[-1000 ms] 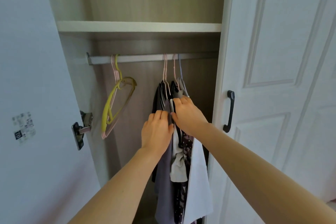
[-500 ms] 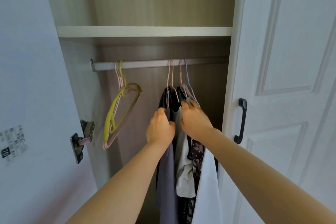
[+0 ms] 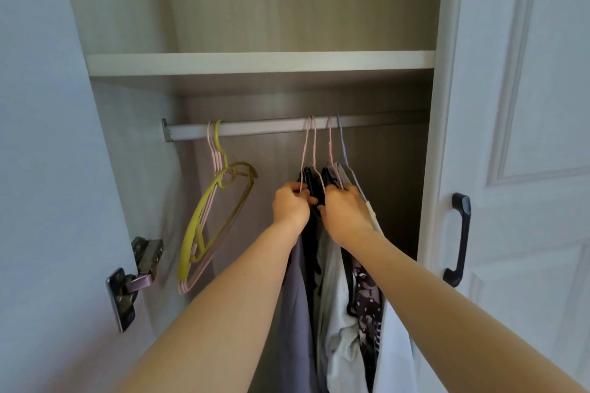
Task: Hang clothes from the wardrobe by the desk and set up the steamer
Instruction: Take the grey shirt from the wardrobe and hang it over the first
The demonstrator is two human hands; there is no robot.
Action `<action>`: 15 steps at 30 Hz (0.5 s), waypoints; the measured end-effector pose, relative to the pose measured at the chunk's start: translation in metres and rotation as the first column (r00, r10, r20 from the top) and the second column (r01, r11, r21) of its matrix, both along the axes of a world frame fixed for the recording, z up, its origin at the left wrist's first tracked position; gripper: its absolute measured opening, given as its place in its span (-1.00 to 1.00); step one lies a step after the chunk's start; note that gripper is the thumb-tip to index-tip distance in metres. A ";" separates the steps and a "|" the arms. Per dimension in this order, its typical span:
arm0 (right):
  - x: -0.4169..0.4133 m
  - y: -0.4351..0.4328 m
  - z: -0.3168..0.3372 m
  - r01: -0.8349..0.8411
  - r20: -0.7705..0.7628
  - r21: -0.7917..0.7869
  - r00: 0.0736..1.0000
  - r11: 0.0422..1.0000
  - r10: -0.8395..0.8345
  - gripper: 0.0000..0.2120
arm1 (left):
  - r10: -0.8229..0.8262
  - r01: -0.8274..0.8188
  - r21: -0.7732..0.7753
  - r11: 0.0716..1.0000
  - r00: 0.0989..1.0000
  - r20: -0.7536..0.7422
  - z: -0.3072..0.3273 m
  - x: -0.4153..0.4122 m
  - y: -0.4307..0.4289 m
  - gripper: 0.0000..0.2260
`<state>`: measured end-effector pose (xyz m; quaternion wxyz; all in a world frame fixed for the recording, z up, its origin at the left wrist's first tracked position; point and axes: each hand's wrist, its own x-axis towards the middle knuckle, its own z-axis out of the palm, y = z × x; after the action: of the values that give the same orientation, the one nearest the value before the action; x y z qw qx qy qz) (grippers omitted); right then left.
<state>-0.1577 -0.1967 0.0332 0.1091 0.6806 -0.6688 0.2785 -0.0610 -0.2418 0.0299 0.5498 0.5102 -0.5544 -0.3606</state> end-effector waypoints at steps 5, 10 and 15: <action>0.002 -0.006 0.003 0.004 0.071 0.000 0.997 1.000 -0.004 -0.83 | -0.035 0.034 -0.009 0.999 0.993 -0.109 0.005 -0.001 0.006 -0.86; 0.002 -0.010 0.009 0.000 0.174 -0.047 0.985 0.999 0.008 -0.83 | 0.008 -0.009 -0.009 1.000 0.993 -0.122 0.018 0.009 0.009 -0.88; 0.006 -0.003 0.020 -0.032 0.272 -0.110 0.960 0.993 0.061 -0.84 | 0.011 -0.012 -0.011 1.000 0.991 -0.132 0.034 0.016 0.021 -0.86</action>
<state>-0.1515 -0.1998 0.0529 0.0440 0.6442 -0.6459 0.4073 -0.0449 -0.2209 0.0643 0.5904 0.4851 -0.5158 -0.3873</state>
